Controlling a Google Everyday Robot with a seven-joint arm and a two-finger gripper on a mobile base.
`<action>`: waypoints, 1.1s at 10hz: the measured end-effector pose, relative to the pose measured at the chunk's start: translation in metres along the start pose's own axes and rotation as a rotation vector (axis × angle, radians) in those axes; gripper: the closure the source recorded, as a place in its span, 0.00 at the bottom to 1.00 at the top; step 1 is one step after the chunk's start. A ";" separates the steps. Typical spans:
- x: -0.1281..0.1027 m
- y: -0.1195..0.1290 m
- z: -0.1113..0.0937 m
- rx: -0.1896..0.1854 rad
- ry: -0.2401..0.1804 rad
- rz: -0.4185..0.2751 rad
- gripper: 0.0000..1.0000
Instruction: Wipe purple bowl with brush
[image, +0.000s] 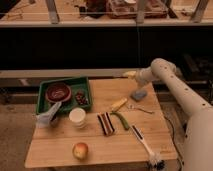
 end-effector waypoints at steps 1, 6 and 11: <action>-0.001 0.001 0.000 -0.003 -0.001 -0.005 0.20; -0.049 0.063 -0.026 -0.071 0.068 -0.212 0.20; -0.118 0.138 -0.066 -0.137 0.124 -0.367 0.20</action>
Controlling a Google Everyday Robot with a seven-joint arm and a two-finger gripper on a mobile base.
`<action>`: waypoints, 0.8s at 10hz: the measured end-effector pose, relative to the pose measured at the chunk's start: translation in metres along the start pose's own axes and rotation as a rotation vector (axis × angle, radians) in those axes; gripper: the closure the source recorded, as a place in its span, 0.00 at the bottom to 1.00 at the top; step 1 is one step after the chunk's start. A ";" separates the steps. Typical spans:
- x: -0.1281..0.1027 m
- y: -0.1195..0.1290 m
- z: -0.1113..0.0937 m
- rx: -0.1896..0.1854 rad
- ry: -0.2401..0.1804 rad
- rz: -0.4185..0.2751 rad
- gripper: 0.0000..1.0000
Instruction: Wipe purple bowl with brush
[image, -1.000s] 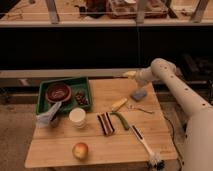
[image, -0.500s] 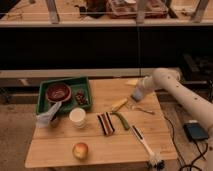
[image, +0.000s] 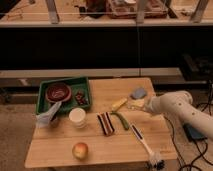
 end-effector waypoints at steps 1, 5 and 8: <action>-0.009 0.005 -0.004 -0.008 0.004 -0.011 0.20; -0.009 0.003 -0.004 -0.046 0.017 -0.101 0.20; -0.009 0.009 -0.008 -0.074 -0.009 -0.163 0.20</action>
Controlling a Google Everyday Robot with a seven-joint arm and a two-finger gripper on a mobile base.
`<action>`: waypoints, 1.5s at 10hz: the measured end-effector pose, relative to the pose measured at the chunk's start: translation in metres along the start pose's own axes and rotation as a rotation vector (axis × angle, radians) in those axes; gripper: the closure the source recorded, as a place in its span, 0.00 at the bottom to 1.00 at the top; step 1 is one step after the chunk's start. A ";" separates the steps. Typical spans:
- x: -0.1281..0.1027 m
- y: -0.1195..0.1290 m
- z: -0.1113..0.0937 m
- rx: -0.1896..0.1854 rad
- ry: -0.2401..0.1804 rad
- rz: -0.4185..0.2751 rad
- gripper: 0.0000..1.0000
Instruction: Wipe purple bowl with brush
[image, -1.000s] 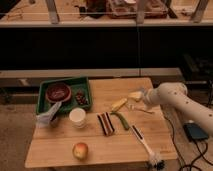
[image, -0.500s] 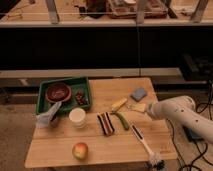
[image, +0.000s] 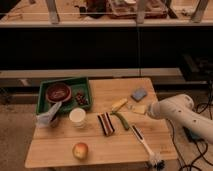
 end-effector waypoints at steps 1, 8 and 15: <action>0.002 0.004 0.001 0.021 -0.033 0.038 0.20; 0.018 0.004 0.001 0.010 -0.075 -0.041 0.20; -0.013 -0.007 0.002 0.001 -0.151 -0.345 0.20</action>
